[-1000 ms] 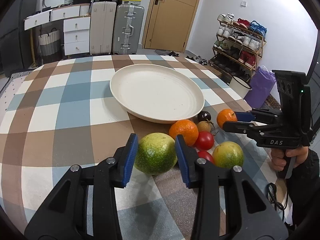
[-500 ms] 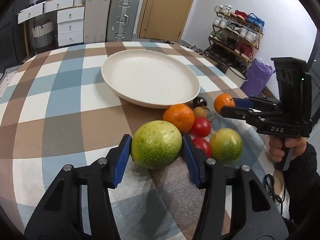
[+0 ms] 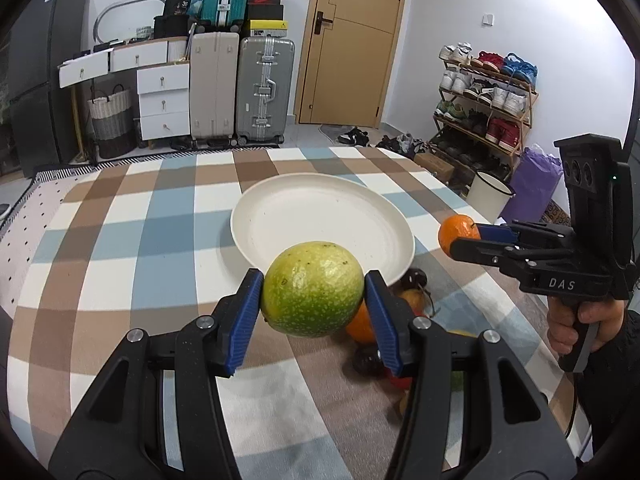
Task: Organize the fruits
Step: 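Grasp and lift the guava with the left tool while the right tool lifts the mandarin, then lower the guava onto the plate with the left tool while the right tool releases the mandarin there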
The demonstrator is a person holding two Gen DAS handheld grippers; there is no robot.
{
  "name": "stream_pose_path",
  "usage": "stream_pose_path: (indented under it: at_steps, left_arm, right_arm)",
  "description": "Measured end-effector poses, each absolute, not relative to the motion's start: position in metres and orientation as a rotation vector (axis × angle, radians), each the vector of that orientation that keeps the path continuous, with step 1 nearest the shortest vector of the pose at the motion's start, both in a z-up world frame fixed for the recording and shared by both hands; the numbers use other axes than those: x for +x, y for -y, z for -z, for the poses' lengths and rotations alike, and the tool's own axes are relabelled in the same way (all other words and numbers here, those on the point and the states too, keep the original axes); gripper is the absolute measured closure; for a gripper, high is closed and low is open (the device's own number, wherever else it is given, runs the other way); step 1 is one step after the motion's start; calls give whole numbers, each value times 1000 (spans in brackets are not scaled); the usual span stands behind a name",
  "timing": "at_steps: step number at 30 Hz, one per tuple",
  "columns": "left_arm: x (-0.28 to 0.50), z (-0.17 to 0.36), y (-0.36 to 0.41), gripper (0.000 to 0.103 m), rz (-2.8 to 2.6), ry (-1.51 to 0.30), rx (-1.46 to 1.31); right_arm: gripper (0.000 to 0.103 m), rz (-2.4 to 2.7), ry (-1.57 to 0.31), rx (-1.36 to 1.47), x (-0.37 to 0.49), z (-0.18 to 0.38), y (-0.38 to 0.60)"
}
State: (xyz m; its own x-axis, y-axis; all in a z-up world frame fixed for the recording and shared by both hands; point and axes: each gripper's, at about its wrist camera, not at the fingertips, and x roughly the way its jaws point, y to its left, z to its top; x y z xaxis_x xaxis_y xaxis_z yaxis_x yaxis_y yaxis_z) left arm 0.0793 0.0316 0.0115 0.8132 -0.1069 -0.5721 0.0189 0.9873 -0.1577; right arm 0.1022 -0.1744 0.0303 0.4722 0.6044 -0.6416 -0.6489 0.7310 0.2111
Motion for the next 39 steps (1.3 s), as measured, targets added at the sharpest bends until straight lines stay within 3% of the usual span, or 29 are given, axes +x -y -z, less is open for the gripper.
stream_pose_path:
  at_steps: [27,35,37,39]
  left_arm:
    - [155,19,-27,54,49,-648,-136]
    - [152,17,-27,53,50,-642,-134]
    - [148,14,-29,47,45,-635,-138]
    - [143,12,-31,33,35,-623,-144]
  right_arm:
    - [61,-742,-850,-55,150,3,128]
    - [53,-723,-790,-7,147,-11,146]
    - [50,-714,-784,-4,146,-13,152]
    - [41,-710,-778,1,144,-14,158]
